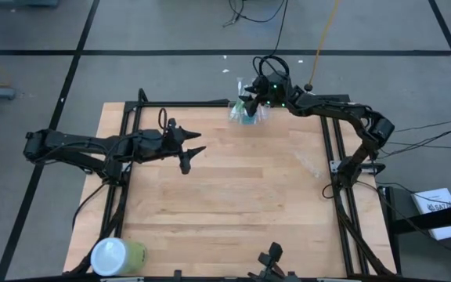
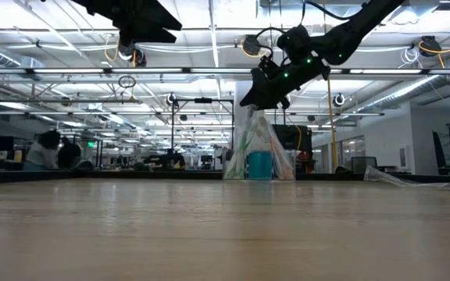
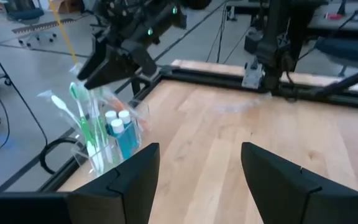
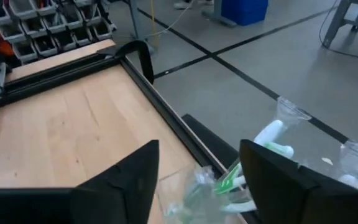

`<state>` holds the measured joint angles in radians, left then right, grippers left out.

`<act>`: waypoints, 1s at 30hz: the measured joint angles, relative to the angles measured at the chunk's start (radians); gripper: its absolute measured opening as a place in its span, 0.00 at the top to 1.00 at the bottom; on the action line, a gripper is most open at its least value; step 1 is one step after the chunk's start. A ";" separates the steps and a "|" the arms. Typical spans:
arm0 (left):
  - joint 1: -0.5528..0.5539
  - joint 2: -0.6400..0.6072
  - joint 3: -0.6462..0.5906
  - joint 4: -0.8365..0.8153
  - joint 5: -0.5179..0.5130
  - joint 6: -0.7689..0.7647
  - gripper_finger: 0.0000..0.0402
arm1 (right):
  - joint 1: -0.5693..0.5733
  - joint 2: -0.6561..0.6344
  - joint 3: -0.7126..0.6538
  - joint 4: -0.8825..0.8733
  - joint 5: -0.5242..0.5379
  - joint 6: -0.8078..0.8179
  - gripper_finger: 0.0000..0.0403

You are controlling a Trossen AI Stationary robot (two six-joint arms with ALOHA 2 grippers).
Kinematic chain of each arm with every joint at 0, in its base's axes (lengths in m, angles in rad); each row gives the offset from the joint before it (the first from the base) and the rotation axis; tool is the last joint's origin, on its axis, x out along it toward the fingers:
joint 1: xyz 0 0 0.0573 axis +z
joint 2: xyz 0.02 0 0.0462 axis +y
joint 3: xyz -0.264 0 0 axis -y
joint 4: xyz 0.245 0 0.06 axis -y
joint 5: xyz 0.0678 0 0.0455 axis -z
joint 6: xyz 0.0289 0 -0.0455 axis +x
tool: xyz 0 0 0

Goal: Pick & Place toothbrushing station
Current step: Return to Home Position

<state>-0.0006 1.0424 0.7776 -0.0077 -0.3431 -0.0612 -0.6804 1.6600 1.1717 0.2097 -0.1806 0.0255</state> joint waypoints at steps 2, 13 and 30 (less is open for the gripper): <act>0.000 -0.005 0.000 -0.024 0.000 0.000 0.42 | 0.000 -0.012 0.000 0.004 -0.003 -0.007 0.43; -0.024 -0.352 -0.001 -0.301 0.002 0.071 0.42 | -0.001 -0.399 0.002 -0.304 -0.004 0.012 0.38; -0.022 -0.747 -0.394 -0.175 -0.070 -0.019 0.42 | 0.002 -1.177 -0.206 -0.745 -0.002 -0.046 0.38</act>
<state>-0.0223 0.2956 0.3839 -0.1824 -0.4129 -0.0803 -0.6785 0.4832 0.9657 -0.5357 -0.1822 -0.0206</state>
